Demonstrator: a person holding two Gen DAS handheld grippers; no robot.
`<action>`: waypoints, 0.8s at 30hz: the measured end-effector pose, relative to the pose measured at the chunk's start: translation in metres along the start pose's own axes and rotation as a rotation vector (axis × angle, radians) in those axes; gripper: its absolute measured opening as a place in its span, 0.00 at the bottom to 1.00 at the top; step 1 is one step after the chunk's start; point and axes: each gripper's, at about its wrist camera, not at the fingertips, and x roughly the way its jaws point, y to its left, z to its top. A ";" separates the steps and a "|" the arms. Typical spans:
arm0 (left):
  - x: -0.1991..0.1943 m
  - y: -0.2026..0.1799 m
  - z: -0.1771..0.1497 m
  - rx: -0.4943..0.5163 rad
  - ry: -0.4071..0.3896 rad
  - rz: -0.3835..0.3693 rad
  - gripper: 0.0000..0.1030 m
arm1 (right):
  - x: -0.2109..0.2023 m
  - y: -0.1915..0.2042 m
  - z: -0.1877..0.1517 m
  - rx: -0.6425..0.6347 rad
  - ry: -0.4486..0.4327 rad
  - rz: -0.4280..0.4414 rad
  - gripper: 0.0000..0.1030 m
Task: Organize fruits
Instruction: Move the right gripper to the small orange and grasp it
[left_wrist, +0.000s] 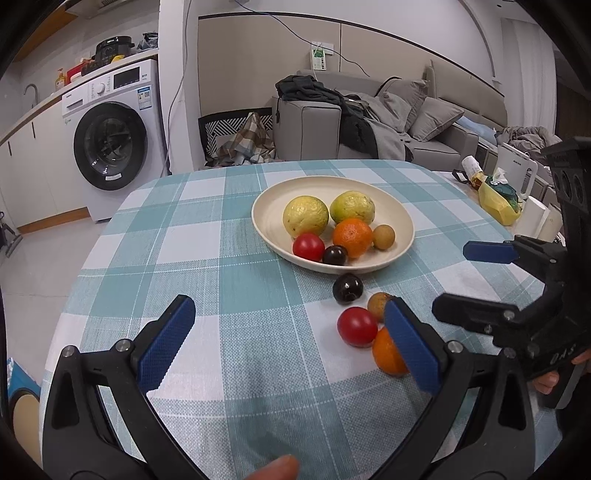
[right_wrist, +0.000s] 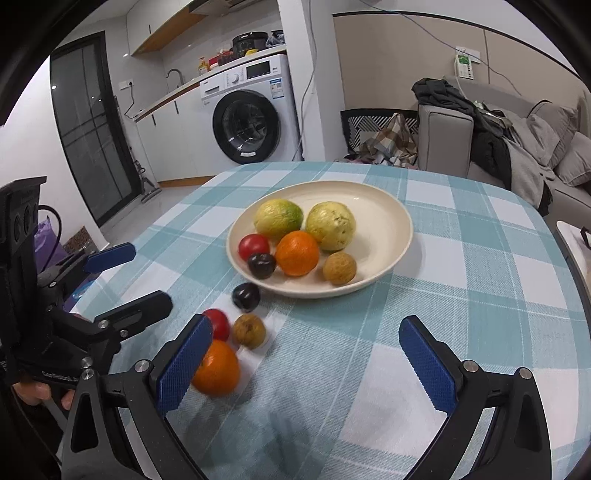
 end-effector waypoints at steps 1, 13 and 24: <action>-0.002 0.001 -0.001 -0.003 0.001 -0.002 0.99 | -0.002 0.003 -0.002 -0.007 0.002 0.005 1.00; -0.005 0.012 -0.013 -0.026 0.022 0.018 0.99 | 0.009 0.033 -0.019 -0.020 0.081 0.089 0.92; 0.000 0.014 -0.012 -0.030 0.035 0.021 0.99 | 0.016 0.042 -0.023 -0.040 0.128 0.125 0.68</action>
